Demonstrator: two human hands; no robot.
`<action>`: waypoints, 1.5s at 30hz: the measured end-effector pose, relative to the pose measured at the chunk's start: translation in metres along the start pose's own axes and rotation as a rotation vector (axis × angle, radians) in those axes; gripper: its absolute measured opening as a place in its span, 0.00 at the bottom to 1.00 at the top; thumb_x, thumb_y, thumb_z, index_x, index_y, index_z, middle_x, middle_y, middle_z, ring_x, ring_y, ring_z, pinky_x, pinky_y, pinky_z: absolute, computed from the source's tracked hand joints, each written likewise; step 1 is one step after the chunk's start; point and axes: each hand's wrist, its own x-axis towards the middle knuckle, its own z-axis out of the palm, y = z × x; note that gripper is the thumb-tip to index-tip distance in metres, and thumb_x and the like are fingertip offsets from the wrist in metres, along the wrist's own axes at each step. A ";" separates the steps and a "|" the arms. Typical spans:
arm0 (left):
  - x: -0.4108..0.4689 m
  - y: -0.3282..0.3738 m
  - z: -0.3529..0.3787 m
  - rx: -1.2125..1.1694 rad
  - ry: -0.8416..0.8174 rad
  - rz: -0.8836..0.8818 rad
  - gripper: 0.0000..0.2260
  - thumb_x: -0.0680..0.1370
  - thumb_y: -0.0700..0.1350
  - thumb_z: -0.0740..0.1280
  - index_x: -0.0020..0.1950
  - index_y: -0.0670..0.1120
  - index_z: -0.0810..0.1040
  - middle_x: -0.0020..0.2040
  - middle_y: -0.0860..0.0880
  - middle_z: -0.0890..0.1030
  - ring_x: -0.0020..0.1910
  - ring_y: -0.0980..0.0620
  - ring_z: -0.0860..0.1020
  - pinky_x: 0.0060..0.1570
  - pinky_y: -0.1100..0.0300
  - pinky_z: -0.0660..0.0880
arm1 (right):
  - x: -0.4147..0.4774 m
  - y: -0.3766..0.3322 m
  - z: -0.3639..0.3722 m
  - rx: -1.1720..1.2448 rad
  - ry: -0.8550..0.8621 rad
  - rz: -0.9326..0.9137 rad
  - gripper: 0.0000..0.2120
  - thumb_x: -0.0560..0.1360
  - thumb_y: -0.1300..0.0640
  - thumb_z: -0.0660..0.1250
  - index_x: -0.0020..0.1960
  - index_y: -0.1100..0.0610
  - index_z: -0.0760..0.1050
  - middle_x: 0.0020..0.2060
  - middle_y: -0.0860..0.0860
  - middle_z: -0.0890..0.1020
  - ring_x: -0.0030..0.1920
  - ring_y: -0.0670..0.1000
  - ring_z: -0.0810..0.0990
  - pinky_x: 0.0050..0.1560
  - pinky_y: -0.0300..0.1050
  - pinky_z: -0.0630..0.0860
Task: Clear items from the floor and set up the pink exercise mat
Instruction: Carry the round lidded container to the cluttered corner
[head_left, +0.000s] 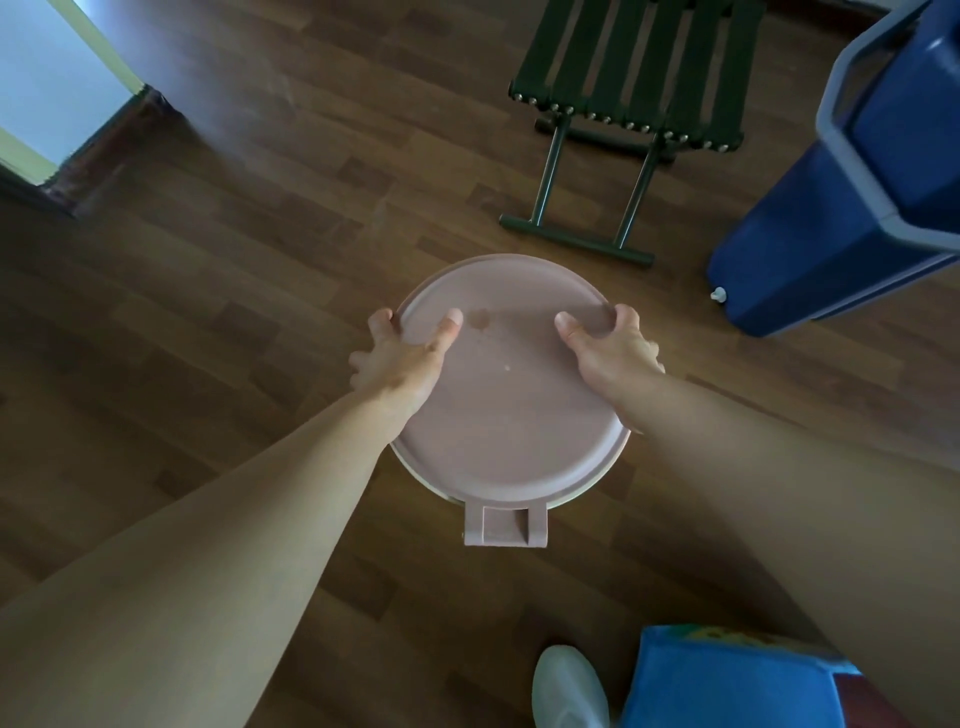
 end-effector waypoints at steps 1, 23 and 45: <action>-0.005 0.006 -0.008 0.000 0.012 -0.001 0.38 0.71 0.72 0.57 0.75 0.57 0.50 0.71 0.39 0.62 0.65 0.35 0.68 0.64 0.39 0.68 | -0.005 -0.009 -0.005 0.009 0.007 -0.003 0.37 0.73 0.33 0.60 0.76 0.45 0.51 0.71 0.56 0.63 0.70 0.62 0.62 0.68 0.58 0.65; -0.296 0.071 -0.327 -0.274 0.288 -0.115 0.38 0.70 0.72 0.57 0.75 0.56 0.54 0.73 0.37 0.57 0.68 0.32 0.64 0.68 0.38 0.63 | -0.354 -0.231 -0.146 -0.043 -0.047 -0.257 0.33 0.75 0.36 0.55 0.74 0.52 0.55 0.68 0.58 0.64 0.67 0.62 0.65 0.66 0.60 0.67; -0.705 -0.156 -0.362 -0.890 0.914 -0.485 0.38 0.70 0.70 0.60 0.73 0.51 0.57 0.71 0.41 0.62 0.66 0.39 0.66 0.64 0.49 0.64 | -0.724 -0.147 -0.147 -0.457 -0.705 -0.954 0.23 0.82 0.51 0.54 0.73 0.62 0.62 0.71 0.59 0.66 0.70 0.61 0.65 0.68 0.46 0.65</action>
